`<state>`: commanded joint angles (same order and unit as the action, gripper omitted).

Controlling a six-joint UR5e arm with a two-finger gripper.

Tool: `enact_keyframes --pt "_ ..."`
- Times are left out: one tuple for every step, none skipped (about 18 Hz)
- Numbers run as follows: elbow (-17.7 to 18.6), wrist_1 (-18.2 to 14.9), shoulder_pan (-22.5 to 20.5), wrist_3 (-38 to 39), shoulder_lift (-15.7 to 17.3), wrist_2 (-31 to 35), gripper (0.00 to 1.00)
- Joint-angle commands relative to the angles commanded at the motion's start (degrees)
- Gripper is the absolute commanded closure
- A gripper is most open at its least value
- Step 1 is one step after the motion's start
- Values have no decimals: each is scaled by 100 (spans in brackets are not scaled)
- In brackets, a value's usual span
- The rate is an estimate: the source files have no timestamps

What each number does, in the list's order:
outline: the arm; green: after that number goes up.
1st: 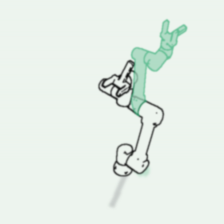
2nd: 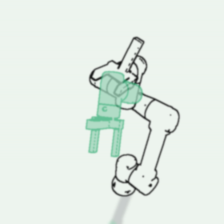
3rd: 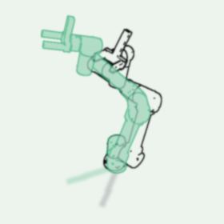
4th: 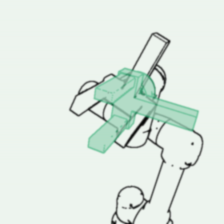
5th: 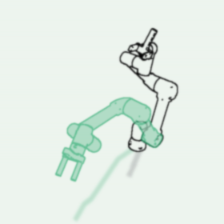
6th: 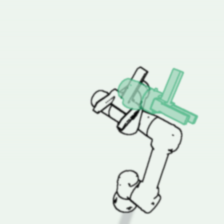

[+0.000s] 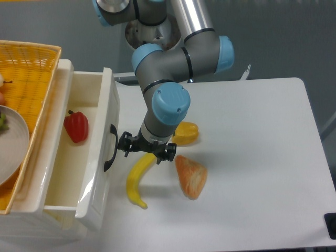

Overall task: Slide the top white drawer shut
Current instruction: 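Keep pushing the drawer front until it sits flush with the unit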

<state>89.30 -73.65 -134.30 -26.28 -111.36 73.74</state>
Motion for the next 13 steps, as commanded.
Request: enact_keyframes --pt "0 0 17 0 0 9 0" --pt "0 0 26 0 9 0 0" --pt "-9 0 35 9 17 -9 0" --pt "-17 0 70 17 26 -17 0" --pt "-18 0 131 52 26 -18 0" --pt "-18 0 158 79 35 -18 0" --pt "-26 0 167 88 35 -18 0" --pt "-26 0 167 88 35 -18 0" --pt "-18 0 167 105 26 -18 0" --pt "-18 0 176 105 26 -18 0" --pt "-18 -9 176 105 35 -18 0" --pt "-18 -9 211 105 44 -18 0" --pt "-18 0 254 114 44 -18 0"
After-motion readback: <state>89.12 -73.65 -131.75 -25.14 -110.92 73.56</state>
